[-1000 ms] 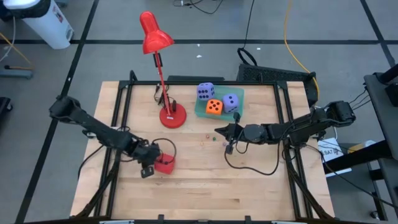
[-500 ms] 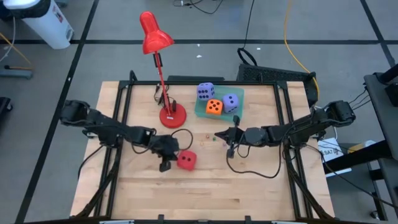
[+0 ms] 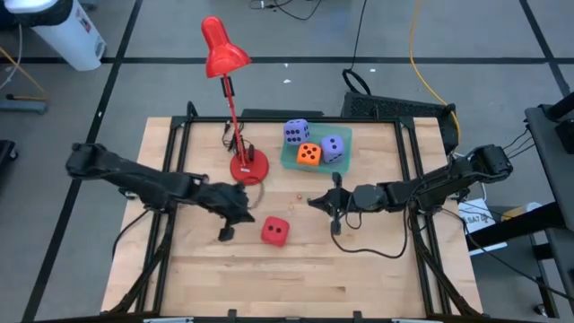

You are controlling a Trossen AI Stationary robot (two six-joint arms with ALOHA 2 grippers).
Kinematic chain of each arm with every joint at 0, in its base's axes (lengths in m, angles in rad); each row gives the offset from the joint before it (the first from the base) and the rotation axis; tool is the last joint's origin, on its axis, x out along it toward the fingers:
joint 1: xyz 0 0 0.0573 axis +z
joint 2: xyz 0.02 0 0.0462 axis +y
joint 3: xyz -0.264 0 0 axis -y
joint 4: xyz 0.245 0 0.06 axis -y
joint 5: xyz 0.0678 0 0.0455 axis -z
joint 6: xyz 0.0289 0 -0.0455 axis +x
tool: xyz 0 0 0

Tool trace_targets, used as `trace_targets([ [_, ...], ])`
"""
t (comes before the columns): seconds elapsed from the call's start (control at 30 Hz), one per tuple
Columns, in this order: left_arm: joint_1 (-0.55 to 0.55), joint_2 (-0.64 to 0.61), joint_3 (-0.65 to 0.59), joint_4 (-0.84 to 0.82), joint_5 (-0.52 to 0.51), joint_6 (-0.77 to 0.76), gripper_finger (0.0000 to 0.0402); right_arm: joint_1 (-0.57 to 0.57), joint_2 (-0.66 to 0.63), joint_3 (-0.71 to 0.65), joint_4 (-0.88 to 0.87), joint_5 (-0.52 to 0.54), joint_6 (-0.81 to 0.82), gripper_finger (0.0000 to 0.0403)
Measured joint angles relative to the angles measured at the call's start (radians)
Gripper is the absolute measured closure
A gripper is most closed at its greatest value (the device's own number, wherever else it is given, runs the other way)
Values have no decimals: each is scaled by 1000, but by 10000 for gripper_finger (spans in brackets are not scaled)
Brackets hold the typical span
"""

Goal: Pick & Place Dice
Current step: Put the big red dice into the green bin

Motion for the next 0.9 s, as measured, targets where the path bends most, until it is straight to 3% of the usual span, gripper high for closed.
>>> trace_targets([
  [0.17, -35, -274, -106, 6, -43, -22, 399, 0, 0, 0, -26, 0, 34, 383],
  [0.27, -89, -414, -217, 118, -110, -53, 400, 0, 0, -1, -30, 0, 51, 383],
  [0.5, -132, -633, -408, 370, -199, 44, 399, 0, 0, -1, -18, 0, 49, 385],
  [0.77, -89, -833, -415, 145, -208, 65, 400, 9, 0, -1, 12, 7, 40, 401],
  [0.9, -90, -925, -415, 41, -279, 32, 399, 9, 0, -1, 12, 4, 36, 399],
])
